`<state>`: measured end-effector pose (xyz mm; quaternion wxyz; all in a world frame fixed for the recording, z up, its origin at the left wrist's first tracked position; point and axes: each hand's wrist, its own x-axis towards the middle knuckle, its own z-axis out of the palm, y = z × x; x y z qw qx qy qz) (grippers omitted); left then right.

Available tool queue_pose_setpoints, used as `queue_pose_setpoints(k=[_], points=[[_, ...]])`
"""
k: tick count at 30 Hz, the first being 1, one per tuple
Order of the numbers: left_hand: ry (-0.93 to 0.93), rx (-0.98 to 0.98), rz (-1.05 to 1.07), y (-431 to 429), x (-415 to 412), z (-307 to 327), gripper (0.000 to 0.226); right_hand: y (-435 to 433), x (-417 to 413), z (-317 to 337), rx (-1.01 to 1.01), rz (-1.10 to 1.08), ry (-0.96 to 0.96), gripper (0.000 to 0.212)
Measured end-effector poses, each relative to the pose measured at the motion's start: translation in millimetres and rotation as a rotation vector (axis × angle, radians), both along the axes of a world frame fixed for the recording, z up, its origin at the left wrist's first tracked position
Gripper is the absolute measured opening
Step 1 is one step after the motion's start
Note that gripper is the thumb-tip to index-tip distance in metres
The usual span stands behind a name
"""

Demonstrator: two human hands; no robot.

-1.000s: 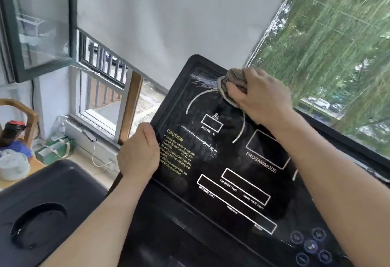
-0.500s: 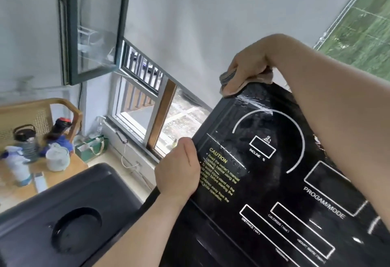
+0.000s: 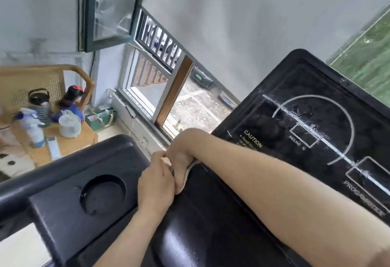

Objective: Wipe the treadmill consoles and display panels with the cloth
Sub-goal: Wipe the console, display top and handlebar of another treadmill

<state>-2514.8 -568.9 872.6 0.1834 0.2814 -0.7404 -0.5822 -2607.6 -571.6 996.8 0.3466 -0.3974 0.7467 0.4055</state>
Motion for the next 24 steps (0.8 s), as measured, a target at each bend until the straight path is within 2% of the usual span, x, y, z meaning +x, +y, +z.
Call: queue_pose_setpoints(k=[3,6,10,12,14,17,21,24], points=[[-0.006,-0.084,0.05,0.7,2.2,1.7,0.027,-1.9,6.6,-7.4,0.013,-0.066,-0.057,0.036],[0.06,-0.035,0.037,2.4,3.1,-0.6,0.026,3.6,-4.0,30.2,0.061,-0.101,0.024,0.043],[0.235,0.274,0.078,-4.7,5.1,-4.0,0.027,4.7,-33.5,82.8,0.22,-0.257,0.096,0.056],[0.3,0.448,0.117,-7.7,6.3,-4.8,0.026,-1.1,-24.3,70.1,0.204,-0.254,0.13,0.052],[0.331,0.525,0.145,-11.1,6.3,-7.4,0.026,-4.8,-3.5,25.9,0.116,-0.197,0.064,0.051],[0.358,0.459,0.162,-14.7,7.7,-9.5,0.027,-10.0,30.3,-28.0,-0.051,-0.067,0.034,0.055],[0.365,0.29,0.168,-9.4,9.7,-6.0,0.029,-2.8,37.6,-33.4,-0.129,-0.07,0.0,0.017],[0.314,0.144,0.13,-3.9,11.3,-4.5,0.033,7.4,36.6,-15.7,-0.125,-0.057,0.005,0.036]])
